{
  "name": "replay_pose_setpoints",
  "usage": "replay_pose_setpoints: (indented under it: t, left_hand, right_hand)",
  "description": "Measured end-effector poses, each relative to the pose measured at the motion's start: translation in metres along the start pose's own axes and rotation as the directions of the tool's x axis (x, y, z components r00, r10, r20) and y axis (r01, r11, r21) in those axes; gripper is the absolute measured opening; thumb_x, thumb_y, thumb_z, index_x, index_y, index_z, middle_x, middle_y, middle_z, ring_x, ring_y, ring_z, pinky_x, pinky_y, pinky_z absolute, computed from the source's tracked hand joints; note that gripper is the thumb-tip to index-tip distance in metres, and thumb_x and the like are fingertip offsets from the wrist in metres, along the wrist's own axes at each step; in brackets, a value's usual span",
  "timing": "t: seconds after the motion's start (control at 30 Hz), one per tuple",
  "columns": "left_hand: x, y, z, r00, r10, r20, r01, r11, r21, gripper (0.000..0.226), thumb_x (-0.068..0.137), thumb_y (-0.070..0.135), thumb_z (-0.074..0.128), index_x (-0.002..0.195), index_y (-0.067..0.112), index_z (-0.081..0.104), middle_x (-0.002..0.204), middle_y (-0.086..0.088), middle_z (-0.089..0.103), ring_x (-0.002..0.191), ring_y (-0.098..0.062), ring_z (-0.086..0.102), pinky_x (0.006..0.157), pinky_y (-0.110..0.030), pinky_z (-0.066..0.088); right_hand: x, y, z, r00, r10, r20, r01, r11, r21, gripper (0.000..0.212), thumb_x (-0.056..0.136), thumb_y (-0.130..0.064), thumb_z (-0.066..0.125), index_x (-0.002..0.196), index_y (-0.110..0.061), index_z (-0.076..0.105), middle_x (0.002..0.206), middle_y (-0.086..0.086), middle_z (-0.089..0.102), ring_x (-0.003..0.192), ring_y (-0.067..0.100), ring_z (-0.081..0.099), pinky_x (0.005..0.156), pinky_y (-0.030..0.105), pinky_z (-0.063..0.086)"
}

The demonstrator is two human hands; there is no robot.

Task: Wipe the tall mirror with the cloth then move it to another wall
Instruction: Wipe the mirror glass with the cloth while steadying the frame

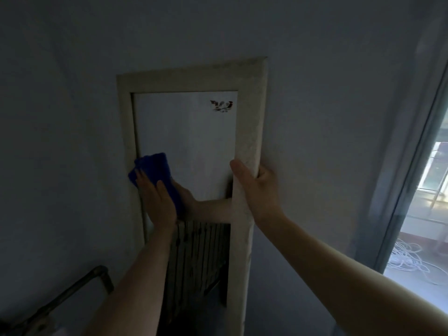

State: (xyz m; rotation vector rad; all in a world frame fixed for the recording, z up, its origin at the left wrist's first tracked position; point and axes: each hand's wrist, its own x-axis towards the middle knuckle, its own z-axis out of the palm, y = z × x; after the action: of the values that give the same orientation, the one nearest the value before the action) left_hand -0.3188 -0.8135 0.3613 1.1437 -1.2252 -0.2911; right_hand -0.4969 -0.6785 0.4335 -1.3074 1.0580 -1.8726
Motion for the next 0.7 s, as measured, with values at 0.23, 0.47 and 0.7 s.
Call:
replay_pose_setpoints:
  t: [0.23,0.47,0.7]
  left_hand:
    - [-0.028,-0.007,-0.001,0.966,-0.258,-0.011,0.258,0.966,-0.023,0.056,0.103,0.028,0.022,0.149,0.011,-0.004,0.161,-0.011,0.0,0.148,-0.025,0.008,0.122,-0.04,0.007]
    - [-0.102,0.056,0.014,0.985,0.037,0.169,-0.021,0.995,-0.098,0.057,0.097,0.036,0.022,0.143,0.026,-0.011,0.16,-0.002,-0.006,0.149,-0.021,0.0,0.121,-0.049,0.003]
    - [-0.132,0.071,0.023,0.928,0.321,0.189,-0.31,0.947,-0.084,0.059,0.099,0.02,0.032,0.142,0.034,-0.007,0.154,0.004,0.0,0.147,-0.02,0.0,0.12,-0.043,0.003]
  right_hand:
    - [-0.007,-0.004,0.002,0.998,0.047,0.037,-0.049,0.997,0.065,0.012,0.085,-0.035,0.067,0.077,-0.026,0.067,0.06,-0.019,0.069,0.057,-0.004,0.065,0.049,0.011,0.048]
    - [-0.03,0.016,-0.002,0.975,0.181,0.13,-0.19,0.979,0.068,0.022,0.074,-0.052,0.067,0.077,-0.03,0.071,0.069,-0.012,0.073,0.069,0.005,0.069,0.058,0.019,0.053]
    - [-0.052,0.04,-0.002,0.97,0.24,0.027,-0.24,0.97,0.022,0.016,0.083,-0.045,0.064,0.079,-0.031,0.07,0.067,-0.015,0.073,0.065,0.0,0.069,0.055,0.013,0.052]
